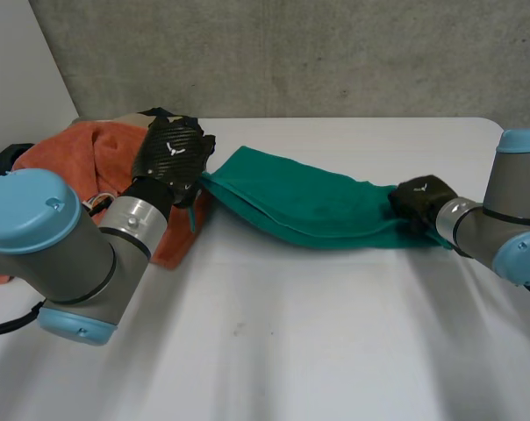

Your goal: Fold the laundry.

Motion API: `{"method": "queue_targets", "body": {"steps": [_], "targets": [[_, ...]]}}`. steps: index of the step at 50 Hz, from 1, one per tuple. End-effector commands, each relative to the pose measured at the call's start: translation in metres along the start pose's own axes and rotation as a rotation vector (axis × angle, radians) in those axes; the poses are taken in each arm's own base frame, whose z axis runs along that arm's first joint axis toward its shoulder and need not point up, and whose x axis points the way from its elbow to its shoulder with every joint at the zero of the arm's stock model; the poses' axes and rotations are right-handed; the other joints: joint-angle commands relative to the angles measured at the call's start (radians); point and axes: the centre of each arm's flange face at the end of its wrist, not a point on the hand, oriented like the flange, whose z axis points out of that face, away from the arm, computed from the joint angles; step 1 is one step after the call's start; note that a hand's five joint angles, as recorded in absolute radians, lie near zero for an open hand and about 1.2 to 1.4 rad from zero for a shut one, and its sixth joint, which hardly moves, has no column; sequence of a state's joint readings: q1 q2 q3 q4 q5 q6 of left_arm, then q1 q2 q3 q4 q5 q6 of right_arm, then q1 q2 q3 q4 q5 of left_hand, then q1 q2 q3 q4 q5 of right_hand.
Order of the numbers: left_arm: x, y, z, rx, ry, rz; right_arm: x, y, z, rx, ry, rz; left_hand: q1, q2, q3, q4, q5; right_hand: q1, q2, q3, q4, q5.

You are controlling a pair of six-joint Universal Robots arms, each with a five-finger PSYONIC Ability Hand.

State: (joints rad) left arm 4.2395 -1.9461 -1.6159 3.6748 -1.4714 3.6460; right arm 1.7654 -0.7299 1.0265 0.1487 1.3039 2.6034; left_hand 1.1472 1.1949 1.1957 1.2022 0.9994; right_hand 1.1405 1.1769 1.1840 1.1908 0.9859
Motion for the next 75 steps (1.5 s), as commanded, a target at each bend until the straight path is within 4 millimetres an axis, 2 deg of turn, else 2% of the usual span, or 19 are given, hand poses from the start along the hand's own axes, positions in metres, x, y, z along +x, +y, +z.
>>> {"method": "queue_targets", "body": {"steps": [1,17,20,24,28,35,38,41,43,47,50,57,61,64,66,67,69,71,75], "targets": [[-0.004,-0.005,0.001,0.014,-0.011,0.005,0.020,-0.035,-0.015,0.100,0.061,0.045,0.249,0.201,0.201,0.194,0.222,-0.106,-0.143,-0.150,-0.157,-0.126],[-0.005,-0.005,0.002,0.016,-0.014,0.003,-0.001,0.008,0.008,-0.012,-0.016,0.071,0.249,0.201,0.201,0.194,0.222,-0.242,-0.279,-0.286,-0.293,-0.262],[-0.006,-0.005,0.003,0.016,-0.016,0.005,0.002,0.002,0.008,0.011,-0.005,0.060,0.249,0.201,0.201,0.194,0.222,0.225,0.189,0.182,0.175,0.206],[-0.010,-0.008,0.006,0.025,-0.029,0.010,0.022,-0.032,-0.005,0.101,0.066,0.022,0.249,0.201,0.201,0.194,0.222,0.256,0.219,0.212,0.205,0.236],[-0.021,-0.021,0.006,0.030,-0.045,0.017,0.043,-0.075,-0.038,0.186,0.140,-0.027,0.249,0.201,0.201,0.194,0.222,0.256,0.219,0.212,0.205,0.236],[-0.053,-0.090,-0.010,0.105,-0.070,0.019,0.101,-0.131,-0.146,0.214,0.367,-0.274,0.249,0.201,0.201,0.194,0.222,0.256,0.219,0.212,0.205,0.236],[-0.064,-0.117,-0.024,0.101,-0.059,0.019,0.109,-0.148,-0.192,0.201,0.444,-0.371,0.249,0.201,0.201,0.194,0.222,0.256,0.219,0.212,0.205,0.236],[-0.071,-0.130,-0.033,0.084,-0.054,0.019,0.102,-0.160,-0.223,0.213,0.454,-0.395,0.249,0.201,0.201,0.194,0.222,0.256,0.219,0.212,0.205,0.236],[-0.072,-0.136,-0.040,0.057,-0.030,0.016,0.097,-0.159,-0.228,0.204,0.436,-0.392,0.249,0.201,0.201,0.194,0.222,0.256,0.219,0.212,0.205,0.236],[-0.069,-0.134,-0.043,0.012,0.000,0.018,0.089,-0.147,-0.222,0.157,0.382,-0.378,0.249,0.201,0.201,0.194,0.222,0.256,0.219,0.212,0.205,0.236],[-0.054,-0.107,-0.030,-0.070,0.051,0.029,0.085,-0.134,-0.207,0.110,0.343,-0.367,0.249,0.201,0.201,0.194,0.222,0.256,0.219,0.212,0.205,0.236],[-0.024,-0.028,0.015,-0.232,0.135,0.119,0.064,-0.103,-0.134,-0.014,0.210,-0.390,0.249,0.201,0.201,0.194,0.222,0.256,0.219,0.212,0.205,0.236],[-0.018,-0.011,0.051,-0.176,0.113,0.168,0.079,-0.103,-0.098,0.004,0.322,-0.389,0.249,0.201,0.201,0.194,0.222,0.256,0.219,0.212,0.205,0.236],[-0.031,-0.020,0.079,-0.051,0.021,0.202,0.092,-0.123,-0.071,0.149,0.460,-0.383,0.249,0.201,0.201,0.194,0.222,0.256,0.219,0.212,0.205,0.236],[-0.059,-0.041,0.105,0.119,-0.125,0.221,0.105,-0.142,-0.066,0.267,0.557,-0.372,0.249,0.201,0.201,0.194,0.222,0.256,0.219,0.212,0.205,0.236],[-0.067,-0.050,0.111,0.175,-0.169,0.229,0.120,-0.167,-0.069,0.421,0.671,-0.351,0.249,0.201,0.201,0.194,0.222,0.256,0.219,0.212,0.205,0.236],[-0.091,-0.081,0.122,0.346,-0.295,0.247,0.132,-0.186,-0.074,0.549,0.759,-0.326,0.249,0.201,0.201,0.194,0.222,0.256,0.219,0.212,0.205,0.236],[-0.101,-0.096,0.125,0.428,-0.353,0.248,0.143,-0.213,-0.088,0.731,0.877,-0.291,0.249,0.201,0.201,0.194,0.222,0.256,0.219,0.212,0.205,0.236],[-0.121,-0.131,0.117,0.566,-0.425,0.203,0.141,-0.232,-0.108,0.848,0.913,-0.274,0.249,0.201,0.201,0.194,0.222,0.256,0.219,0.212,0.205,0.236]]}}
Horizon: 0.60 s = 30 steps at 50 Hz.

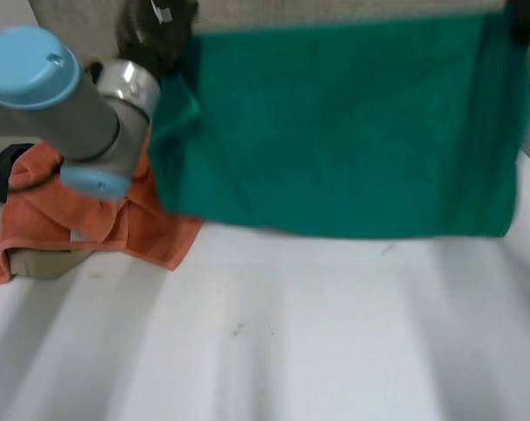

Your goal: Fold the laundry.

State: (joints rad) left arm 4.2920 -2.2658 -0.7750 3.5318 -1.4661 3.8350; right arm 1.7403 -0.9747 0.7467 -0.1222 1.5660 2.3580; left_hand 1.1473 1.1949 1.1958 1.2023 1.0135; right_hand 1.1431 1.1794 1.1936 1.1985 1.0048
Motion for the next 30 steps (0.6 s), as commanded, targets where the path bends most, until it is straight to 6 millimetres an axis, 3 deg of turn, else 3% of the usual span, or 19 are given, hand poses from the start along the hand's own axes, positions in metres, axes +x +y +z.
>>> {"method": "queue_targets", "body": {"steps": [1,8,11,12,14,19,23,28,29,30], "targets": [[-0.058,-0.055,0.024,0.261,-0.221,-0.052,0.047,-0.054,0.013,0.305,0.285,0.114,0.249,0.201,0.200,0.194,0.208,0.253,0.217,0.203,0.198,0.217],[-0.039,-0.051,-0.021,0.098,-0.058,-0.158,0.017,-0.030,-0.023,0.195,0.076,0.118,0.249,0.201,0.200,0.194,0.208,0.253,0.217,0.203,0.198,0.217],[-0.019,-0.035,-0.049,-0.004,0.028,-0.173,0.000,-0.014,-0.037,0.120,-0.007,0.120,0.249,0.201,0.200,0.194,0.208,0.253,0.217,0.203,0.198,0.217],[-0.006,-0.022,-0.066,-0.071,0.081,-0.182,-0.014,0.003,-0.049,0.041,-0.081,0.123,0.249,0.201,0.200,0.194,0.208,0.253,0.217,0.203,0.198,0.217],[0.005,-0.011,-0.083,-0.139,0.126,-0.191,-0.022,0.015,-0.058,-0.017,-0.127,0.126,0.249,0.201,0.200,0.194,0.208,0.253,0.217,0.203,0.198,0.217],[0.040,0.017,-0.132,-0.316,0.262,-0.211,-0.046,0.073,-0.100,-0.262,-0.321,0.137,0.249,0.201,0.200,0.194,0.208,0.253,0.217,0.203,0.198,0.217],[0.068,0.044,-0.167,-0.437,0.354,-0.220,-0.059,0.094,-0.120,-0.318,-0.415,0.160,0.249,0.201,0.200,0.194,0.208,0.253,0.217,0.203,0.198,0.217],[0.080,0.067,-0.180,-0.505,0.394,-0.235,-0.071,0.115,-0.129,-0.369,-0.472,0.183,0.249,0.201,0.200,0.194,0.208,0.253,0.217,0.203,0.198,0.217],[0.081,0.069,-0.181,-0.510,0.399,-0.237,-0.072,0.118,-0.130,-0.376,-0.474,0.185,0.217,0.170,0.169,0.162,0.177,0.253,0.217,0.203,0.198,0.217],[0.081,0.071,-0.183,-0.515,0.406,-0.240,-0.071,0.121,-0.130,-0.383,-0.475,0.189,0.043,-0.005,-0.006,-0.012,0.002,0.253,0.217,0.203,0.198,0.217]]}}
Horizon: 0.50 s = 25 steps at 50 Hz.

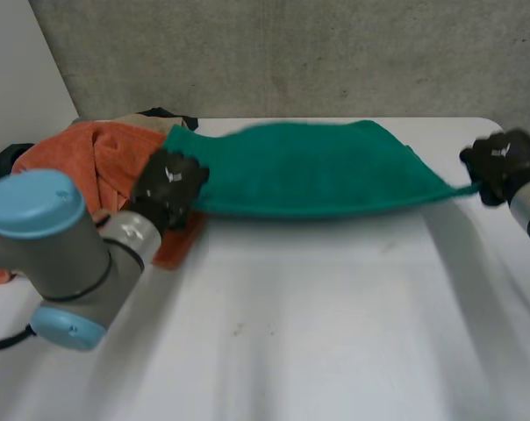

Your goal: Fold the laundry.

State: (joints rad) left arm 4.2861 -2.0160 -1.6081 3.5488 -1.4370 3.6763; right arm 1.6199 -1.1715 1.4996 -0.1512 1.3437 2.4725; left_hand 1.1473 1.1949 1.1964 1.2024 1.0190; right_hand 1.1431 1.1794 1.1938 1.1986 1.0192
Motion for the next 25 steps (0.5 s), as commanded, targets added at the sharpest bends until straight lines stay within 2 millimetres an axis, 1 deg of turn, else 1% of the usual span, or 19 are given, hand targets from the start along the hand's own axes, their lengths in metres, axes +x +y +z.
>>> {"method": "queue_targets", "body": {"steps": [1,4,7,9,11,20,24,25], "targets": [[0.012,0.036,0.001,-0.083,0.065,-0.022,-0.007,0.029,0.003,-0.056,-0.053,0.030,-0.163,-0.210,-0.212,-0.218,-0.209,0.253,0.217,0.202,0.198,0.202],[0.011,0.040,0.002,-0.082,0.084,-0.032,-0.004,0.033,0.004,-0.065,-0.049,0.032,-0.182,-0.230,-0.231,-0.237,-0.228,0.253,0.217,0.202,0.198,0.202],[0.002,0.045,0.005,-0.084,0.071,-0.042,-0.002,0.034,0.004,-0.073,-0.045,0.038,-0.349,-0.397,-0.398,-0.404,-0.395,0.253,0.217,0.202,0.198,0.202],[-0.004,0.049,0.006,-0.092,0.058,-0.043,-0.002,0.035,0.003,-0.077,-0.045,0.044,-0.367,-0.415,-0.416,-0.422,-0.413,0.253,0.217,0.202,0.198,0.202],[-0.006,0.050,0.006,-0.096,0.055,-0.044,-0.002,0.036,0.003,-0.078,-0.045,0.046,-0.370,-0.418,-0.419,-0.425,-0.416,0.253,0.217,0.202,0.198,0.202],[-0.006,0.060,0.002,-0.133,0.061,-0.049,-0.002,0.038,0.003,-0.082,-0.049,0.047,-0.399,-0.447,-0.449,-0.455,-0.446,0.253,0.217,0.202,0.198,0.202],[-0.004,0.064,-0.005,-0.154,0.074,-0.057,-0.002,0.041,0.004,-0.089,-0.049,0.050,-0.552,-0.599,-0.601,-0.607,-0.598,0.253,0.217,0.202,0.198,0.202],[-0.004,0.064,-0.005,-0.154,0.078,-0.058,-0.001,0.042,0.004,-0.091,-0.049,0.051,-0.558,-0.606,-0.607,-0.613,-0.604,0.253,0.217,0.202,0.198,0.202]]}}
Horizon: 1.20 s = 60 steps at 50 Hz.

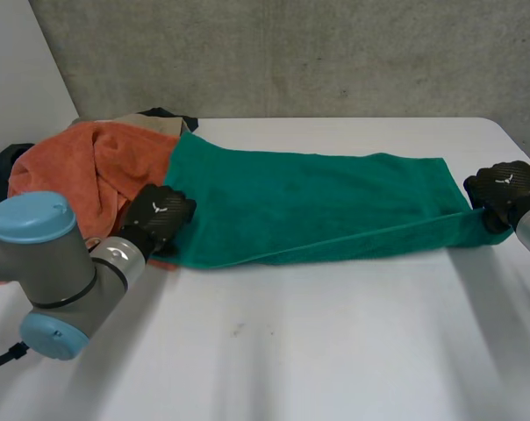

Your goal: Fold the laundry.

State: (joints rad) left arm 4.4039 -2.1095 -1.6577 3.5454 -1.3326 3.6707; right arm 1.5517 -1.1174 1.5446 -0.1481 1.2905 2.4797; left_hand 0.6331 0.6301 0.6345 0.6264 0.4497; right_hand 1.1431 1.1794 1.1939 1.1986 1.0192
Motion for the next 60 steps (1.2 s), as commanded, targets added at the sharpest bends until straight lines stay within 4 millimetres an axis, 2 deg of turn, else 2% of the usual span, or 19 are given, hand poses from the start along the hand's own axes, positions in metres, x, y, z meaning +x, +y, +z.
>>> {"method": "queue_targets", "body": {"steps": [1,9,26,28,33,34,37,39,40,41,43,45,47,50,52,53,54,58,60], "targets": [[0.003,0.007,-0.006,-0.024,0.024,-0.009,0.001,0.004,0.002,-0.009,-0.001,0.004,-0.044,-0.041,-0.045,-0.037,-0.035,0.253,0.217,0.202,0.198,0.202],[0.005,0.006,-0.002,-0.003,0.073,-0.015,-0.004,0.007,0.003,-0.015,-0.014,0.004,-0.029,-0.026,-0.031,-0.022,-0.020,0.253,0.217,0.202,0.198,0.202],[-0.005,0.023,0.031,-0.007,0.046,-0.005,-0.007,0.012,0.003,-0.028,-0.026,0.002,0.088,0.091,0.087,0.095,0.097,0.253,0.217,0.202,0.198,0.202],[-0.005,0.024,0.033,-0.004,0.045,-0.003,-0.007,0.012,0.003,-0.029,-0.025,0.000,0.150,0.153,0.148,0.156,0.159,0.253,0.217,0.202,0.198,0.202],[-0.010,0.026,0.040,-0.003,0.037,-0.004,-0.006,0.012,0.003,-0.035,-0.015,-0.003,0.762,0.765,0.760,0.769,0.771,0.253,0.217,0.202,0.198,0.202],[-0.010,0.026,0.040,-0.006,0.035,-0.006,-0.005,0.012,0.003,-0.034,-0.013,-0.003,0.763,0.766,0.762,0.770,0.772,0.253,0.217,0.202,0.198,0.202],[-0.011,0.016,0.032,-0.011,0.042,-0.026,-0.001,0.010,0.002,-0.039,0.000,-0.005,0.763,0.766,0.762,0.770,0.772,0.253,0.217,0.202,0.198,0.202],[-0.015,-0.003,0.021,0.009,0.039,-0.028,-0.002,0.009,-0.001,-0.045,-0.006,-0.005,0.763,0.766,0.762,0.770,0.772,0.253,0.217,0.202,0.198,0.202],[-0.018,-0.021,0.008,0.023,0.040,-0.033,-0.001,0.007,-0.002,-0.044,-0.008,-0.008,0.763,0.766,0.762,0.770,0.772,0.253,0.217,0.202,0.198,0.202],[-0.018,-0.030,0.002,0.031,0.042,-0.034,0.000,0.004,-0.004,-0.042,-0.008,-0.014,0.763,0.766,0.762,0.770,0.772,0.253,0.217,0.202,0.198,0.202],[-0.017,-0.052,-0.017,0.048,0.049,-0.041,0.011,-0.013,-0.020,-0.041,0.002,-0.060,0.763,0.766,0.762,0.770,0.772,0.253,0.217,0.202,0.198,0.202],[-0.012,-0.060,-0.030,0.039,0.061,-0.046,0.016,-0.018,-0.031,-0.054,-0.004,-0.095,0.763,0.766,0.762,0.770,0.772,0.253,0.217,0.202,0.198,0.202],[-0.008,-0.065,-0.049,0.000,0.067,-0.052,0.031,-0.016,-0.047,-0.107,0.003,-0.158,0.763,0.766,0.762,0.770,0.772,0.253,0.217,0.202,0.198,0.202],[-0.001,-0.063,-0.064,-0.031,0.088,-0.055,0.039,-0.007,-0.057,-0.159,-0.016,-0.216,0.763,0.766,0.762,0.770,0.772,0.253,0.217,0.202,0.198,0.202],[-0.001,-0.059,-0.062,-0.025,0.087,-0.064,0.037,-0.003,-0.059,-0.168,-0.037,-0.225,0.717,0.720,0.716,0.724,0.726,0.253,0.217,0.202,0.198,0.202],[-0.001,-0.058,-0.061,-0.018,0.087,-0.062,0.031,-0.004,-0.060,-0.162,-0.056,-0.228,0.446,0.449,0.445,0.453,0.455,0.253,0.217,0.202,0.198,0.202],[0.001,-0.055,-0.056,-0.010,0.089,-0.060,0.027,-0.006,-0.060,-0.156,-0.068,-0.227,0.066,0.069,0.064,0.072,0.075,0.253,0.217,0.202,0.198,0.202],[0.021,-0.028,-0.036,-0.059,0.147,-0.079,0.019,-0.016,-0.056,-0.110,-0.070,-0.180,0.038,0.041,0.037,0.045,0.047,0.253,0.217,0.202,0.198,0.202],[0.027,-0.021,-0.030,-0.071,0.162,-0.081,0.024,-0.015,-0.044,-0.083,-0.036,-0.122,0.021,0.024,0.019,0.028,0.030,0.253,0.217,0.202,0.198,0.202]]}}
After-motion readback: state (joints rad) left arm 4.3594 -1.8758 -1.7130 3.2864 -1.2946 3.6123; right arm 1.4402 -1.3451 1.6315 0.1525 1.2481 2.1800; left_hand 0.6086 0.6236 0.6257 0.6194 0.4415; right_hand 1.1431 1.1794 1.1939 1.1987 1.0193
